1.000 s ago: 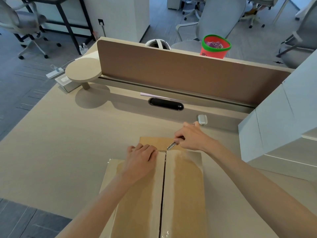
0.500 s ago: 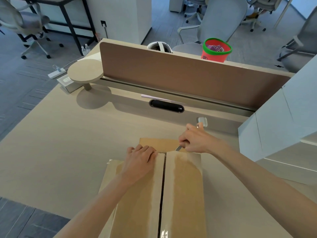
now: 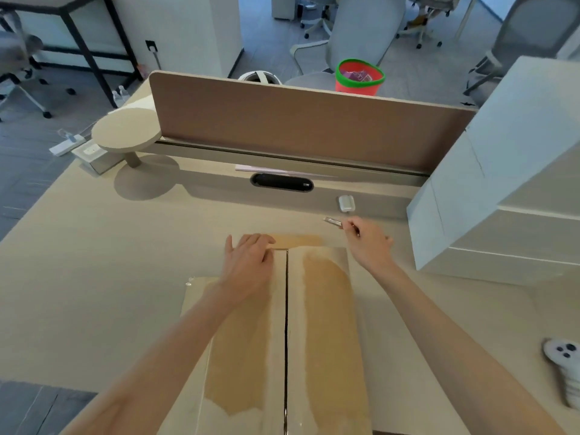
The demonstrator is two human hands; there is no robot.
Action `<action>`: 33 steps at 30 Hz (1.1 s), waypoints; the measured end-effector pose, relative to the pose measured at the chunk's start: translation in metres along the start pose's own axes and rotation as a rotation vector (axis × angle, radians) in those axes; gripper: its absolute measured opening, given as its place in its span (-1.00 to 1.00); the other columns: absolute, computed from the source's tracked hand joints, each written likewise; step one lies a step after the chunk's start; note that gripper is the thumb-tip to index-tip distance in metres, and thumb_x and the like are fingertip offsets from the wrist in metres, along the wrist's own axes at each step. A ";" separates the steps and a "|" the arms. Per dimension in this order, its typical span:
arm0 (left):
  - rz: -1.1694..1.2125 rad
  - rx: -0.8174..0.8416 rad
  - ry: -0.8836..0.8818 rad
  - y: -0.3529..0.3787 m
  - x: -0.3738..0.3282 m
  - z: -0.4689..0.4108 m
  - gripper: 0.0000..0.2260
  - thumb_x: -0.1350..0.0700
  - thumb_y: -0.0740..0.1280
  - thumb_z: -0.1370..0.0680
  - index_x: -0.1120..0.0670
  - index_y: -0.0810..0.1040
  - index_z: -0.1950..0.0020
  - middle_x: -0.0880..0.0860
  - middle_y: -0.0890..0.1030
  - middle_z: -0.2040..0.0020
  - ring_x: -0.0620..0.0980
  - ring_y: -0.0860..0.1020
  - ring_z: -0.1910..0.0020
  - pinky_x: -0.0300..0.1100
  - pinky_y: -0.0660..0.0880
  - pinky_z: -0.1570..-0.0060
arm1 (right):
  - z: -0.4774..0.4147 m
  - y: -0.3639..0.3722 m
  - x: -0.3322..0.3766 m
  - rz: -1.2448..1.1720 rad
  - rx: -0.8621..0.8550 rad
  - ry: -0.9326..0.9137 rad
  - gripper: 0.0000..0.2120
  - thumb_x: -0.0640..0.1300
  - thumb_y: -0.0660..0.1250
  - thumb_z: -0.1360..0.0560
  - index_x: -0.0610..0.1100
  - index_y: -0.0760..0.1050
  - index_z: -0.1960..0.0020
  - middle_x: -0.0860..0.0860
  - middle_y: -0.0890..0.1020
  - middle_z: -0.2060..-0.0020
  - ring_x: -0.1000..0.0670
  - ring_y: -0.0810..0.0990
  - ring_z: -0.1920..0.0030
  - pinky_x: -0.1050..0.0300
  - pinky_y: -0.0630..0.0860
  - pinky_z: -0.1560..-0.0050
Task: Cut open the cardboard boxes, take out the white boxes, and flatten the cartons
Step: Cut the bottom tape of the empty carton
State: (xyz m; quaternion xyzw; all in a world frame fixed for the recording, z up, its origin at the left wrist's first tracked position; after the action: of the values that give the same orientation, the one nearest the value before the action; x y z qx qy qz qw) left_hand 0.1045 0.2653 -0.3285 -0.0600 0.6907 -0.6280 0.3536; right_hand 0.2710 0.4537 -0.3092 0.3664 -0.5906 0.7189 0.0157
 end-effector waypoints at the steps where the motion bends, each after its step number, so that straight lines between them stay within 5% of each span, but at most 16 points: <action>1: 0.015 -0.018 0.035 -0.002 -0.008 0.002 -0.73 0.12 0.16 -0.60 -0.04 0.46 -0.28 -0.14 0.51 -0.28 -0.10 0.33 -0.38 0.12 0.00 -0.49 | 0.011 0.001 -0.009 0.004 -0.012 0.061 -0.75 -0.08 0.07 -0.63 -0.09 0.50 0.05 0.07 0.51 0.20 -0.07 0.49 0.03 0.03 0.16 0.05; 8: 0.125 -0.023 0.372 0.013 -0.088 0.044 -0.68 0.22 0.20 -0.56 0.09 0.48 -0.31 -0.02 0.50 -0.32 -0.01 0.37 -0.35 -0.14 0.12 -0.38 | 0.113 -0.007 -0.079 -0.136 -0.026 0.430 -0.74 -0.13 0.13 -0.61 -0.04 0.48 -0.25 -0.01 0.59 -0.14 -0.11 0.51 -0.21 0.00 0.32 -0.20; 10: 0.155 0.021 0.458 0.032 -0.113 0.063 -0.69 0.23 0.21 -0.54 0.08 0.50 -0.28 -0.02 0.52 -0.30 0.02 0.39 -0.33 -0.14 0.20 -0.34 | 0.144 -0.009 -0.109 -0.154 -0.060 0.469 -0.74 -0.22 0.16 -0.56 -0.11 0.55 -0.16 -0.10 0.62 -0.06 -0.18 0.55 -0.13 0.01 0.44 -0.05; 13: 0.210 0.064 0.504 0.055 -0.148 0.087 -0.70 0.22 0.23 -0.55 0.06 0.51 -0.26 -0.01 0.52 -0.30 0.04 0.39 -0.35 -0.12 0.24 -0.34 | 0.180 -0.015 -0.152 -0.140 -0.107 0.534 -0.84 -0.29 0.22 -0.53 -0.20 0.57 0.10 -0.16 0.60 0.19 -0.17 0.55 0.12 0.11 0.29 0.25; 19: 0.168 0.023 0.535 0.078 -0.188 0.105 -0.71 0.25 0.22 -0.56 0.09 0.53 -0.25 -0.01 0.54 -0.28 0.01 0.41 -0.35 -0.23 0.10 -0.34 | 0.197 -0.037 -0.244 0.036 -0.126 0.619 -0.85 -0.30 0.18 -0.56 -0.23 0.48 0.14 -0.19 0.59 0.21 -0.19 0.53 0.18 0.11 0.30 0.26; 23: 0.193 -0.057 0.377 0.068 -0.161 0.098 -0.64 0.19 0.10 -0.58 0.10 0.47 -0.35 0.04 0.43 -0.41 0.01 0.28 -0.43 -0.09 0.18 -0.44 | 0.182 -0.038 -0.290 0.131 -0.080 0.631 -0.86 -0.32 0.17 -0.54 -0.27 0.50 0.01 -0.26 0.61 0.07 -0.27 0.58 0.03 0.01 0.43 0.16; 27: -0.019 -0.039 0.052 0.045 -0.092 0.108 -0.47 0.08 0.17 -0.53 0.04 0.21 -0.51 0.06 0.11 -0.58 0.06 -0.02 -0.56 0.06 -0.07 -0.53 | 0.181 -0.032 -0.311 0.270 0.032 0.700 -0.72 -0.25 0.28 -0.46 -0.17 0.48 -0.17 -0.18 0.54 -0.16 -0.21 0.46 -0.25 -0.09 0.45 -0.19; 30: -0.108 0.062 -0.246 0.026 -0.038 0.121 -0.24 -0.25 0.26 -0.48 0.02 0.03 -0.56 0.11 -0.10 -0.60 0.13 -0.18 -0.56 0.24 -0.13 -0.47 | 0.158 -0.029 -0.272 0.280 -0.030 0.543 -0.50 -0.21 0.30 -0.48 -0.14 0.34 -0.40 -0.17 0.29 -0.46 -0.19 0.18 -0.48 -0.13 0.21 -0.40; 33: -0.122 0.170 -0.440 0.025 -0.012 0.126 0.05 -0.51 0.24 -0.33 0.04 -0.12 -0.57 0.13 -0.20 -0.59 0.16 -0.22 -0.55 0.38 -0.04 -0.39 | 0.137 -0.021 -0.173 0.042 -0.095 0.246 -0.59 -0.20 0.24 -0.55 -0.17 0.39 -0.39 -0.15 0.40 -0.39 -0.17 0.33 -0.39 -0.07 0.34 -0.30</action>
State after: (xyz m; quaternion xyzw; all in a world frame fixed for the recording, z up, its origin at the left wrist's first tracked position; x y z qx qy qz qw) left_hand 0.1935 0.1730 -0.3408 -0.2072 0.5368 -0.6758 0.4607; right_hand 0.4767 0.4128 -0.3814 0.2618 -0.6250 0.7298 0.0905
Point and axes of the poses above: each hand's wrist, its own z-axis away from the middle knuckle, its own y-axis out of the palm, x = y × z, the point moved 8 cm from there along -z, towards the middle knuckle
